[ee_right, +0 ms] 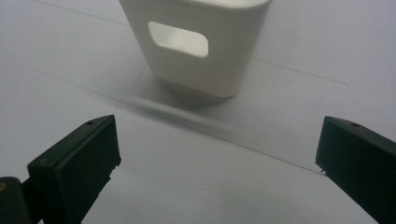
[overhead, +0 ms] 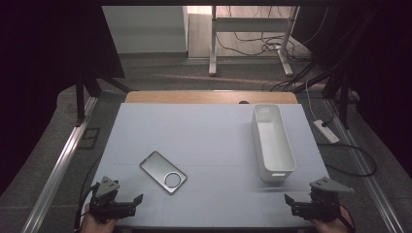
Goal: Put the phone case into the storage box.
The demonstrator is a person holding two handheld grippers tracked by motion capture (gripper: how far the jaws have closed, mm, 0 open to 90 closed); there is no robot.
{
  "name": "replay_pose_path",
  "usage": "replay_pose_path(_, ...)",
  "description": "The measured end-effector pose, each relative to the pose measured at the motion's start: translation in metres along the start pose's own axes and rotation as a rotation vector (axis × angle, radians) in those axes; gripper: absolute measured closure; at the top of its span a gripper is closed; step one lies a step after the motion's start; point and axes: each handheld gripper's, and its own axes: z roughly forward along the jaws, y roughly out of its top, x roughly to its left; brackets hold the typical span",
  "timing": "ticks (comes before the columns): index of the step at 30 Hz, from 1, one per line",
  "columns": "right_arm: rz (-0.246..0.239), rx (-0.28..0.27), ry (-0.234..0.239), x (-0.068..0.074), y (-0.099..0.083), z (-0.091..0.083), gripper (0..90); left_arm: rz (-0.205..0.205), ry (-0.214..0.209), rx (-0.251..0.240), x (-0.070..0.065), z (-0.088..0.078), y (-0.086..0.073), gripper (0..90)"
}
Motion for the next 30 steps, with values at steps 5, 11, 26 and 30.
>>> replay_pose_path(5,-0.019,0.010,-0.014,0.0023,-0.0002,0.0005,0.0,-0.001,-0.004,0.001,0.0004,0.0008,0.0009,0.0)
replay_pose_path(11,0.004,-0.001,-0.009,0.0005,-0.0014,-0.0017,0.0,0.002,-0.024,0.009,0.0016,0.0024,0.0022,0.0)
replay_pose_path(26,-0.006,-0.002,-0.009,0.0011,-0.0012,-0.0011,0.0,0.004,-0.070,0.035,0.0029,0.0047,0.0033,1.1)
replay_pose_path(30,-0.009,-0.007,-0.010,0.0014,-0.0010,-0.0011,0.0,0.003,-0.063,0.030,0.0026,0.0046,0.0038,0.0)
